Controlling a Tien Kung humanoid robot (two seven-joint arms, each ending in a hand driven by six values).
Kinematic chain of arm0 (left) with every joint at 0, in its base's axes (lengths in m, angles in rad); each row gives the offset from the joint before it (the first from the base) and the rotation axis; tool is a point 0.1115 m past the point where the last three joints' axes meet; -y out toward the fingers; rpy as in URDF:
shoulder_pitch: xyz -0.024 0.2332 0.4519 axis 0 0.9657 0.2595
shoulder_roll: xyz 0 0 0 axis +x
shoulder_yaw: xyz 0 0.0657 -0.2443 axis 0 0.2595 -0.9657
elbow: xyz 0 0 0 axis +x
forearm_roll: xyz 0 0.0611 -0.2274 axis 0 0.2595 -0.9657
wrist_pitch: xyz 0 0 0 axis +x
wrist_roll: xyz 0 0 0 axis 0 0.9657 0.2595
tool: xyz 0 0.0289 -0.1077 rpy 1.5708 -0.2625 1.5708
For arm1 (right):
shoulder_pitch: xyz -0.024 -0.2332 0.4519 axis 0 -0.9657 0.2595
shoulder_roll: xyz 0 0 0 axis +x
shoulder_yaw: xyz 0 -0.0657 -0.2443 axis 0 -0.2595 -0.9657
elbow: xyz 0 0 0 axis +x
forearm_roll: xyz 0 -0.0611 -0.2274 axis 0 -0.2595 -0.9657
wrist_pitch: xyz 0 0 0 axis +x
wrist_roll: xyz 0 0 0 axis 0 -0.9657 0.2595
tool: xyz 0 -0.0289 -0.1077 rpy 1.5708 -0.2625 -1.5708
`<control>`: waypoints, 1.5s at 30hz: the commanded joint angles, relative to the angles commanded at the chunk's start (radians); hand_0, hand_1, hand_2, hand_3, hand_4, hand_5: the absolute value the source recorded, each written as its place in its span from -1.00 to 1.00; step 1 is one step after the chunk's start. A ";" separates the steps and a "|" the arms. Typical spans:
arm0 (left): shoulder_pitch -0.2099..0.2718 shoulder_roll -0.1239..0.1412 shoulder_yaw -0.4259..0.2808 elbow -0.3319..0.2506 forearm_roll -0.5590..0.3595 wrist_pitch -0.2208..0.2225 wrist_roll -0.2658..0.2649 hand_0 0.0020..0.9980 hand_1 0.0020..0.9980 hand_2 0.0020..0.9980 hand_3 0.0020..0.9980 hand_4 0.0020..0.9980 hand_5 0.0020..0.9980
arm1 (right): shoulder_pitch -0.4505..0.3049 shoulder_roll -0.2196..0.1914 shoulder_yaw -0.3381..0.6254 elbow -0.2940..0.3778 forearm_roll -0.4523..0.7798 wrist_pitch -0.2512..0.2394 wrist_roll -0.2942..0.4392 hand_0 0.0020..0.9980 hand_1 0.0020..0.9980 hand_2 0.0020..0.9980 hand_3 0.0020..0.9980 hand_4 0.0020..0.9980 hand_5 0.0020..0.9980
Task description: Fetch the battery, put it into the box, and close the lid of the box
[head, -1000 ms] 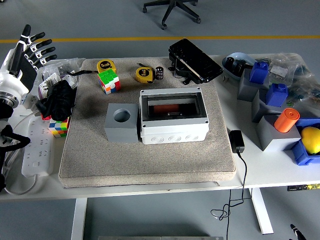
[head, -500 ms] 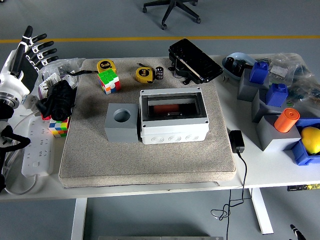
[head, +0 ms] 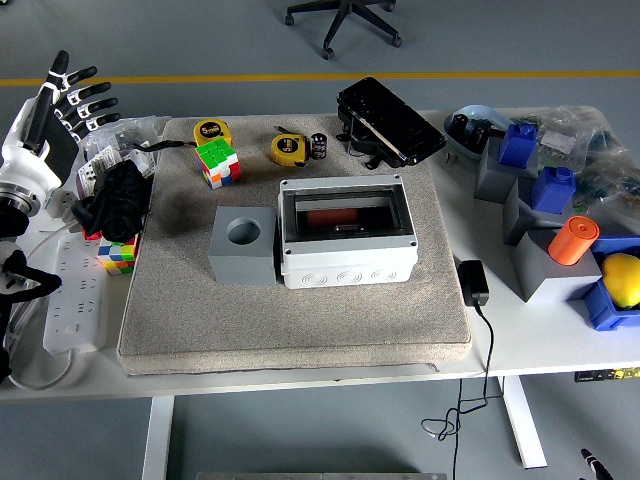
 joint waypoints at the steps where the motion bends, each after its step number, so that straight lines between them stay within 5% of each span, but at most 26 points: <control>1: 0.000 0.000 0.000 0.001 0.000 0.000 0.000 0.08 0.23 0.25 0.38 1.00 0.52 | 0.001 0.000 0.000 0.000 -0.001 -0.001 0.000 0.45 0.34 0.31 0.19 1.00 0.23; 45: -0.018 -0.014 0.015 -0.002 0.001 -0.009 0.015 0.05 0.21 0.23 0.39 1.00 0.52 | -0.014 0.005 0.038 -0.002 -0.009 0.007 0.007 0.45 0.33 0.31 0.19 1.00 0.23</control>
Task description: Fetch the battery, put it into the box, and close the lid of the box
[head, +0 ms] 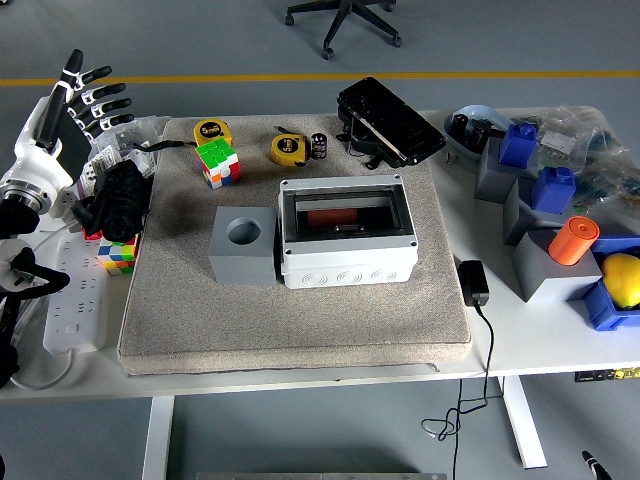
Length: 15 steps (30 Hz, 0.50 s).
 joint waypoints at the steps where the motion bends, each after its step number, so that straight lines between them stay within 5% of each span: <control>1: 0.000 0.000 0.000 0.000 0.000 0.000 0.000 0.05 0.21 0.23 0.39 1.00 0.52 | 0.000 0.000 0.000 0.000 0.000 0.000 0.000 0.45 0.33 0.31 0.19 1.00 0.23; 15: 0.004 0.002 0.003 0.002 0.000 -0.001 0.000 0.05 0.21 0.23 0.39 1.00 0.53 | -0.003 0.000 -0.007 0.000 0.002 0.002 0.001 0.45 0.33 0.31 0.20 1.00 0.23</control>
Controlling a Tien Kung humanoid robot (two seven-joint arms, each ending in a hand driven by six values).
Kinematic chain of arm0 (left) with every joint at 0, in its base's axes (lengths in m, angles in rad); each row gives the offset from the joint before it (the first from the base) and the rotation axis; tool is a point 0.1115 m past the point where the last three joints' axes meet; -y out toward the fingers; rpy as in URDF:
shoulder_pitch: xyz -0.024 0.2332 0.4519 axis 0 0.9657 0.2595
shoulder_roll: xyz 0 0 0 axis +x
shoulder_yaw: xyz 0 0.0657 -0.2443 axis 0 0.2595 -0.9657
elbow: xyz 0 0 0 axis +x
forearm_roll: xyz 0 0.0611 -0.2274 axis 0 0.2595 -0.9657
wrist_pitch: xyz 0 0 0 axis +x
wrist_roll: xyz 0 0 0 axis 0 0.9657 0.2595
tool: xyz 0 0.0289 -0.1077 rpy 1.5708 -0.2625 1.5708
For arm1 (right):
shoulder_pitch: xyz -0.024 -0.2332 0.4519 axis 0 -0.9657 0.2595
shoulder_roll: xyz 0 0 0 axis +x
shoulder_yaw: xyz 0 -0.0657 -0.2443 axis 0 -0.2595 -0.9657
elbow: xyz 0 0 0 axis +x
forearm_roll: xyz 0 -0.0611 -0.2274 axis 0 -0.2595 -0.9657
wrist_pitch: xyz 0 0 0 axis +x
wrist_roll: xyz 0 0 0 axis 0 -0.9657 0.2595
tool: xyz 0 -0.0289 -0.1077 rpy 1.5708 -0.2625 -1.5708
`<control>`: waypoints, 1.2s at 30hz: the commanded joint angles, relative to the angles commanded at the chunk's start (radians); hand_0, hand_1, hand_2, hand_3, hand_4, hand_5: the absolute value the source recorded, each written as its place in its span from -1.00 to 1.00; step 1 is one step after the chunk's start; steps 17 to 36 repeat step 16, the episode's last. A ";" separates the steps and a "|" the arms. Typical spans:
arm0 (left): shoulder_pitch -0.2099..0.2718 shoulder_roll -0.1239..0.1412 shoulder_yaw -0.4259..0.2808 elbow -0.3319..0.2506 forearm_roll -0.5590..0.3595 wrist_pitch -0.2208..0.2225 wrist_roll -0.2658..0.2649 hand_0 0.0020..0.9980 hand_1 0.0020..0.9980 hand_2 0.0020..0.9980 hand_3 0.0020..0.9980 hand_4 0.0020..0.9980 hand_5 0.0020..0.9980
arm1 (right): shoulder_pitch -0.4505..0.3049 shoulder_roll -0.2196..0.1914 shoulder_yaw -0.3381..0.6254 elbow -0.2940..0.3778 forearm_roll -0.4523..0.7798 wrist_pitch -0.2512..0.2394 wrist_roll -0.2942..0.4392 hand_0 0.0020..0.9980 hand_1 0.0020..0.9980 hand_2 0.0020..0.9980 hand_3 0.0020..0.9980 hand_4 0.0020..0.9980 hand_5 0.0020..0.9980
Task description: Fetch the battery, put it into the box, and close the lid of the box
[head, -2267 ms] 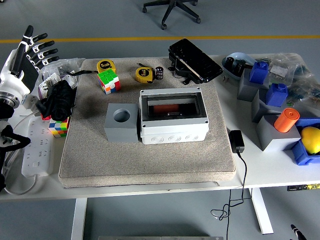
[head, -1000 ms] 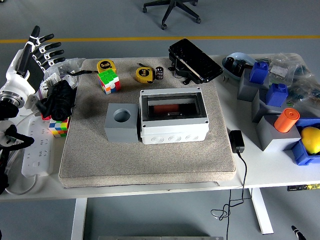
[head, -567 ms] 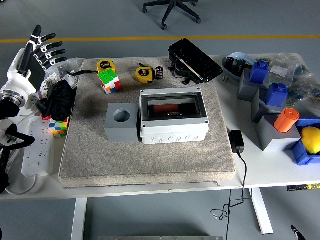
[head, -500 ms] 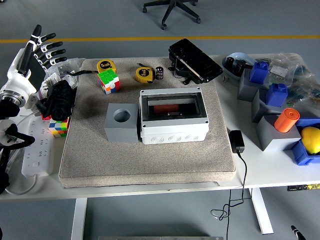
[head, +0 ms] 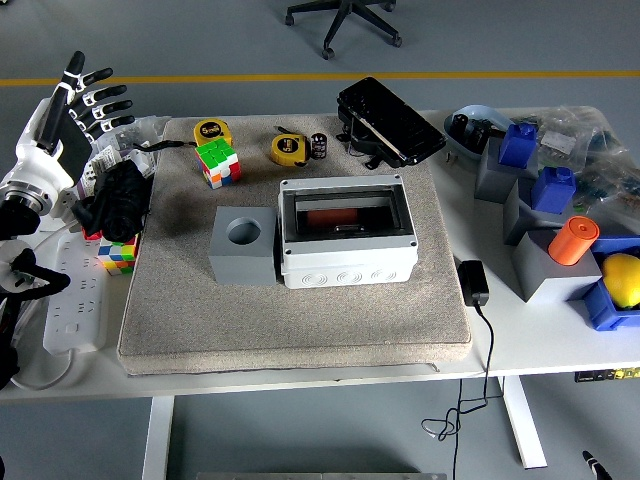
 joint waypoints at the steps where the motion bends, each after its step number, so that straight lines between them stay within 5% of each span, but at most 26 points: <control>1: 0.000 0.000 0.000 0.000 0.000 0.000 0.000 0.05 0.21 0.23 0.39 1.00 0.53 | 0.000 0.000 -0.001 0.000 0.000 0.000 0.000 0.45 0.33 0.31 0.20 1.00 0.23; 36: -0.003 0.005 0.014 0.000 -0.002 -0.001 -0.001 0.05 0.21 0.23 0.39 1.00 0.54 | 0.004 -0.004 -0.009 0.001 0.003 -0.004 -0.003 0.45 0.33 0.31 0.20 1.00 0.23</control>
